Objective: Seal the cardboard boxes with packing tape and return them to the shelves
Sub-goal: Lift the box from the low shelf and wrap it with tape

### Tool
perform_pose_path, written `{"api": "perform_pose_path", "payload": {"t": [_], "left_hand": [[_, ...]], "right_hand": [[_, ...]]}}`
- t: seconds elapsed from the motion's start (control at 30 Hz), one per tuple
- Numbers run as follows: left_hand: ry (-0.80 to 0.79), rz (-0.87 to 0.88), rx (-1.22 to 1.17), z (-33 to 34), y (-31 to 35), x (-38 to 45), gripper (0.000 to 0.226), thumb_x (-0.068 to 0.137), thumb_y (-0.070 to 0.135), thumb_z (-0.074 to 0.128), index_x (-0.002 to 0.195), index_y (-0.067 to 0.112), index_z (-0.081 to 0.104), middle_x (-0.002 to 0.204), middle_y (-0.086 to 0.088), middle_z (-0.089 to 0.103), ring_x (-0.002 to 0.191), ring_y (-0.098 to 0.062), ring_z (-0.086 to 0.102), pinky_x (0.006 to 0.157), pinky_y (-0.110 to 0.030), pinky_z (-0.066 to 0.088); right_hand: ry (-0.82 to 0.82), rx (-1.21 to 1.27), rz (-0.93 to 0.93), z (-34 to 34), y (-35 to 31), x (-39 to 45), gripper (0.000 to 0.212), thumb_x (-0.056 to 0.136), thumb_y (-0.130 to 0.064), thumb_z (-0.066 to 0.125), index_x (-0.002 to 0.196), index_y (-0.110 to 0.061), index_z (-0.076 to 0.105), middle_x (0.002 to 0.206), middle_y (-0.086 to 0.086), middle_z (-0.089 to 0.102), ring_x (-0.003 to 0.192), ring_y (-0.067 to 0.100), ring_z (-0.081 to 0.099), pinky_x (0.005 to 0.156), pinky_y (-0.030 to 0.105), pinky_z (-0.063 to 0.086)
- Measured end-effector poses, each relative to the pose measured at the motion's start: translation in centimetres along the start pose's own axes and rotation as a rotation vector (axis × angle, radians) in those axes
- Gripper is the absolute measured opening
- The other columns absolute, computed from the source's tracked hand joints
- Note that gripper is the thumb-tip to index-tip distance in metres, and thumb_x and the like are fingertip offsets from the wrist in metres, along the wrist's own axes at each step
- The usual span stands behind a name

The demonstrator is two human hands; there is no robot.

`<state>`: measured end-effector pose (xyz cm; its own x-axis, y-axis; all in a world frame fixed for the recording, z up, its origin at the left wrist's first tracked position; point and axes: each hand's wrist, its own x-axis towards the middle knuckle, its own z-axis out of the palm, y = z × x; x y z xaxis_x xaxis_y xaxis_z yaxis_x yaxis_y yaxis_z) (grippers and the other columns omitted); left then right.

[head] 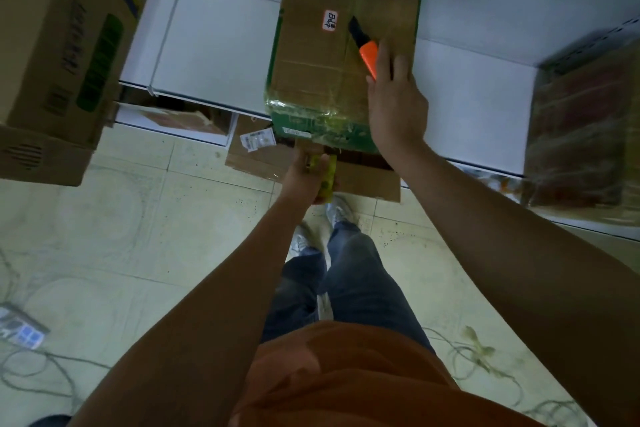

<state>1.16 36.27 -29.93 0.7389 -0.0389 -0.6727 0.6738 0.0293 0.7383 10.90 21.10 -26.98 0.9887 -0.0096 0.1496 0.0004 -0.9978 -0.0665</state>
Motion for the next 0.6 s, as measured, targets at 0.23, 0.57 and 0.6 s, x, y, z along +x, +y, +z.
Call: {"api": "perform_pose_path", "payload": {"t": [0.23,0.57,0.6], "left_hand": [[0.017,-0.037,-0.082,-0.2,0.0,-1.0,0.014,0.103,0.025,0.055,0.114,0.018,0.058,0.089,-0.011,0.073,0.074,-0.024,0.074,0.050,-0.028,0.055],[0.052,-0.167,-0.058,-2.5,-0.8,-1.3,0.009,0.095,0.016,0.067,0.100,0.017,0.060,0.097,-0.018,0.075,0.078,-0.030,0.076,0.047,-0.027,0.054],[0.050,-0.187,-0.065,-2.4,-1.0,-1.5,0.009,0.095,0.016,0.067,0.099,0.018,0.060,0.097,-0.018,0.075,0.077,-0.030,0.076,0.047,-0.027,0.054]], "right_hand": [[-0.119,0.273,-0.280,-7.9,0.2,-4.8,0.049,0.107,-0.039,0.036,0.150,-0.016,0.039,0.102,0.008,0.065,0.068,0.019,0.060,0.056,0.027,0.047],[-0.576,-0.038,-0.325,-4.7,10.0,-8.2,0.038,0.105,-0.035,0.042,0.139,-0.025,0.055,0.096,0.010,0.069,0.073,0.020,0.061,0.071,0.028,0.049],[-0.548,-0.055,-0.324,-4.9,11.3,-8.5,0.040,0.104,-0.036,0.043,0.139,-0.021,0.055,0.097,0.012,0.070,0.076,0.024,0.065,0.071,0.030,0.051]]}}
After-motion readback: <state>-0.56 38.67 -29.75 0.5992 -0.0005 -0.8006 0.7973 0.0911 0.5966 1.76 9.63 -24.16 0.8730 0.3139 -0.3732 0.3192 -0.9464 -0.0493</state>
